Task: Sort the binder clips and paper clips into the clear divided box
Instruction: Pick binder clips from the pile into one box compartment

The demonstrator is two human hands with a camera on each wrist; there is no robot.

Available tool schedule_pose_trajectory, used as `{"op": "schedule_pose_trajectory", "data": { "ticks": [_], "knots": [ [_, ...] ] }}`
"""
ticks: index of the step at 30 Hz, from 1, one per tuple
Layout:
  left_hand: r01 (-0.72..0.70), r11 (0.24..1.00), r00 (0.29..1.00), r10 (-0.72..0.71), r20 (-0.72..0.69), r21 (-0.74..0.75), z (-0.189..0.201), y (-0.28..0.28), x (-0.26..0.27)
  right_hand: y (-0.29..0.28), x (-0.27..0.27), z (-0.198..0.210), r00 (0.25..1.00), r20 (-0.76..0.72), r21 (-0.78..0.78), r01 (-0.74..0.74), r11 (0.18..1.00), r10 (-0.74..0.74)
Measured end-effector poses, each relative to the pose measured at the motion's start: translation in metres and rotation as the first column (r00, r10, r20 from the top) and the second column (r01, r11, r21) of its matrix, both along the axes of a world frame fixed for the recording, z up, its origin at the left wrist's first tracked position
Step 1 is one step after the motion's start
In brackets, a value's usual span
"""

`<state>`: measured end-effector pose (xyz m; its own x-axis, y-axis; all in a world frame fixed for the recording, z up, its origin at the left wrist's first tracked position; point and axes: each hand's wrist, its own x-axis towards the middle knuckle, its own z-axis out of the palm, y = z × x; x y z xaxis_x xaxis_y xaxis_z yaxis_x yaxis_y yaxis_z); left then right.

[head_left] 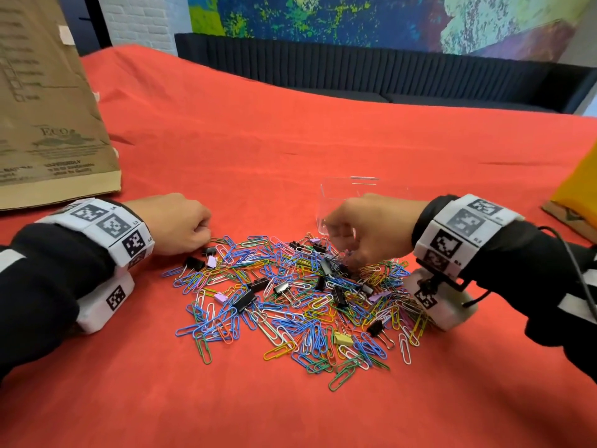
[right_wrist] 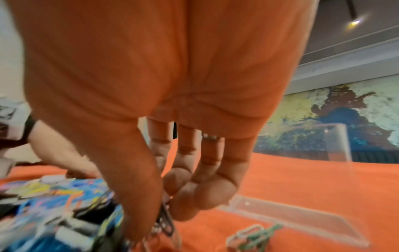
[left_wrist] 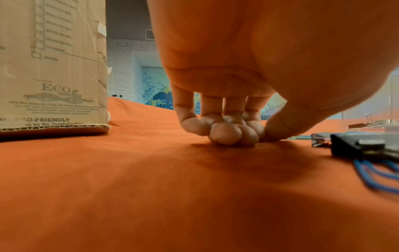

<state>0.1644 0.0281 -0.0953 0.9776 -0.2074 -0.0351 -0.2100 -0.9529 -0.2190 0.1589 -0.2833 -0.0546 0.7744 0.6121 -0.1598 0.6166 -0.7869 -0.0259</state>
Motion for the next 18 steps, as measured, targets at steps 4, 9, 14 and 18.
{"op": "schedule_pose_trajectory", "data": {
  "ticks": [4,9,14,18],
  "knots": [
    [-0.003,1.000,1.000,0.003,-0.005,0.013,-0.001,0.002,0.001,-0.006,0.000,0.020,1.000,0.002,0.071,0.025,0.997,-0.026],
    [-0.007,0.999,1.000,0.008,-0.018,0.038,0.000,0.001,0.002,-0.006,-0.005,0.026,0.999,-0.028,0.079,-0.012,0.997,0.015],
    [-0.013,0.999,1.000,0.014,-0.014,0.042,0.001,0.000,0.000,-0.006,-0.001,0.012,1.000,0.002,-0.077,0.002,0.997,-0.002],
    [-0.016,0.999,1.000,0.016,-0.011,0.035,0.001,-0.001,-0.001,-0.009,-0.003,-0.006,0.999,-0.030,-0.075,0.014,0.997,-0.017]
  ]
}}
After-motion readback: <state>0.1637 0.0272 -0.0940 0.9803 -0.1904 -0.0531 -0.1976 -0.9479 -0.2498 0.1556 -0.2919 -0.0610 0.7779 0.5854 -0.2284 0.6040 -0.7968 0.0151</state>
